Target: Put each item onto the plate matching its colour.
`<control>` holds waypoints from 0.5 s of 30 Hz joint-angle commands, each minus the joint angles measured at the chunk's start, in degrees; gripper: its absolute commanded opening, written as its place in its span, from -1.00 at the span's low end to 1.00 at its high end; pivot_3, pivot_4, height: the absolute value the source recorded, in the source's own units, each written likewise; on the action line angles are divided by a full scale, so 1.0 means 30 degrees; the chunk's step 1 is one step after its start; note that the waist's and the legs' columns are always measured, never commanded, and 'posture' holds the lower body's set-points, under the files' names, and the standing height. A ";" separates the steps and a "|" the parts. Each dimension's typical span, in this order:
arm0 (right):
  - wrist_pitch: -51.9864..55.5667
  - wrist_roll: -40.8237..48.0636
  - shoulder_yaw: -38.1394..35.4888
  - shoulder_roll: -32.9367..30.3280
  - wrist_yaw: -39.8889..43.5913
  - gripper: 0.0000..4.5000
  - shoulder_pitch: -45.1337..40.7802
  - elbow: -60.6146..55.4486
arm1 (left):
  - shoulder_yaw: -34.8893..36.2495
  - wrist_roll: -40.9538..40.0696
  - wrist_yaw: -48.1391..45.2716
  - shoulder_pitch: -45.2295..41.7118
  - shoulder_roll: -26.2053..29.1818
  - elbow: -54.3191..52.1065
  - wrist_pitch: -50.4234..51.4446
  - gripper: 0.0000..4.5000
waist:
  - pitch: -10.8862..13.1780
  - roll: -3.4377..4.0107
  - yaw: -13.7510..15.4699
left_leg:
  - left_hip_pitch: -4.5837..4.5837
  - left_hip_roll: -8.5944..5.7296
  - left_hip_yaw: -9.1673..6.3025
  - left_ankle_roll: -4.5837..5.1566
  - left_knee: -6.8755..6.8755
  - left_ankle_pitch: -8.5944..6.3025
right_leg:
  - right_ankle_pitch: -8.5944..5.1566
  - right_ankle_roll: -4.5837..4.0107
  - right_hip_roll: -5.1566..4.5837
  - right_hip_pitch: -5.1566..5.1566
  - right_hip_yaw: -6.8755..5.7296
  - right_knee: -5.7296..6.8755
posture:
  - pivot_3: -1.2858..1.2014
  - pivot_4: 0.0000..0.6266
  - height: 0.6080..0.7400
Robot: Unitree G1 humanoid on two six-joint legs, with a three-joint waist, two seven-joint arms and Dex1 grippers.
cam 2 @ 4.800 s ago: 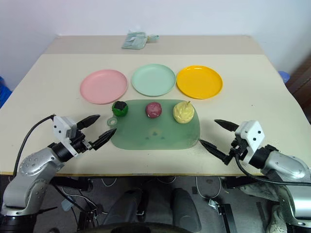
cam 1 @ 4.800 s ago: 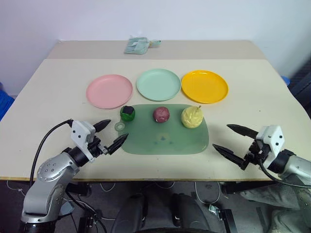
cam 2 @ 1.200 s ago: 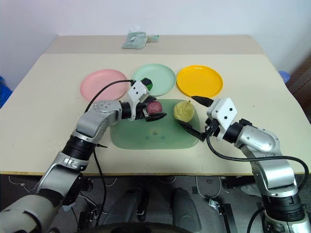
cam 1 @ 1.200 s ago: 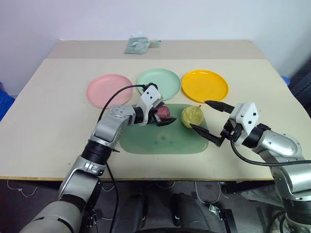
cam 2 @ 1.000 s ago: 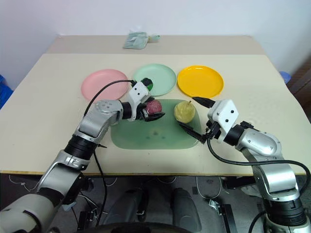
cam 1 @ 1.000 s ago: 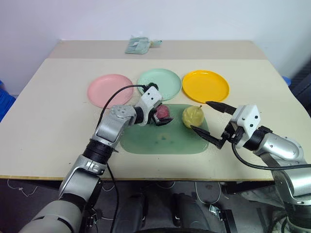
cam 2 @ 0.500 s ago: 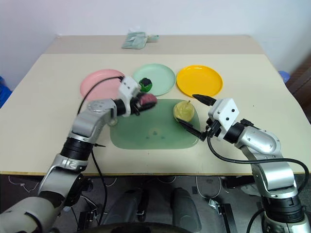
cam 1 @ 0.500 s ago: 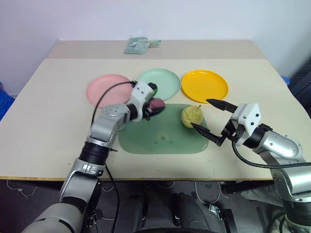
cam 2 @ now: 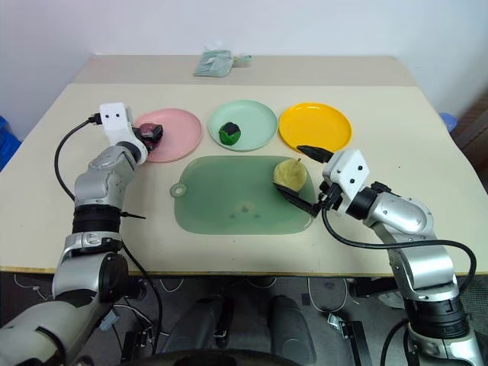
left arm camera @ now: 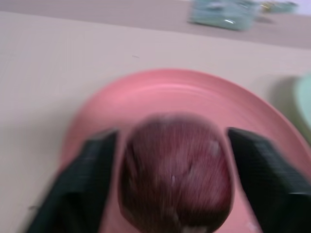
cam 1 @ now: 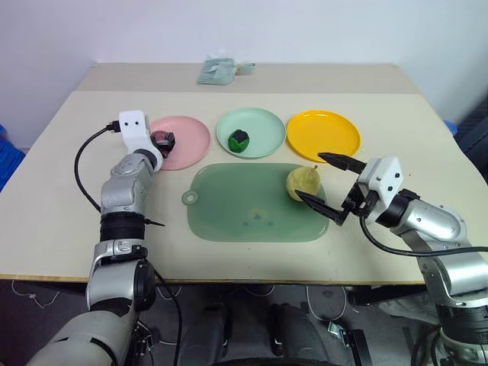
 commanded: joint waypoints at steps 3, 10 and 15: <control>0.0011 -0.0219 0.0288 0.0402 -0.0454 1.00 -0.1295 0.0403 | -0.0085 -0.0702 -0.0889 0.0015 -0.0248 -0.0908 -0.1176 0.98 | 0.0000 0.0000 -0.0044 | 0.0000 0.0000 0.0001 -0.0001 0.0001 0.0000 | 0.0000 0.0000 0.0000 0.0000 0.0002 0.0002 | 0.03 -0.52 1.00; 0.0460 -0.0731 0.0739 0.0903 -0.0943 1.00 -0.2239 0.1580 | -0.1903 -0.4138 -0.8887 0.3863 0.0624 -0.7988 -0.1316 0.98 | -0.0002 0.0004 -0.0092 | 0.0000 0.0002 0.0008 -0.0005 -0.0033 0.0000 | -0.0002 -0.0008 -0.0011 -0.0017 0.0023 -0.0004 | 0.03 -0.52 1.00; 0.0750 -0.1188 0.1428 0.0924 -0.0677 1.00 -0.2771 0.2902 | -0.3134 -0.7912 -1.5853 0.8322 0.4294 -1.3852 0.1326 0.98 | -0.0008 0.0017 -0.0356 | 0.0011 0.0018 0.0018 -0.0017 -0.0074 0.0006 | -0.0017 -0.0039 -0.0009 -0.0034 0.0045 -0.0001 | 0.03 -0.52 1.00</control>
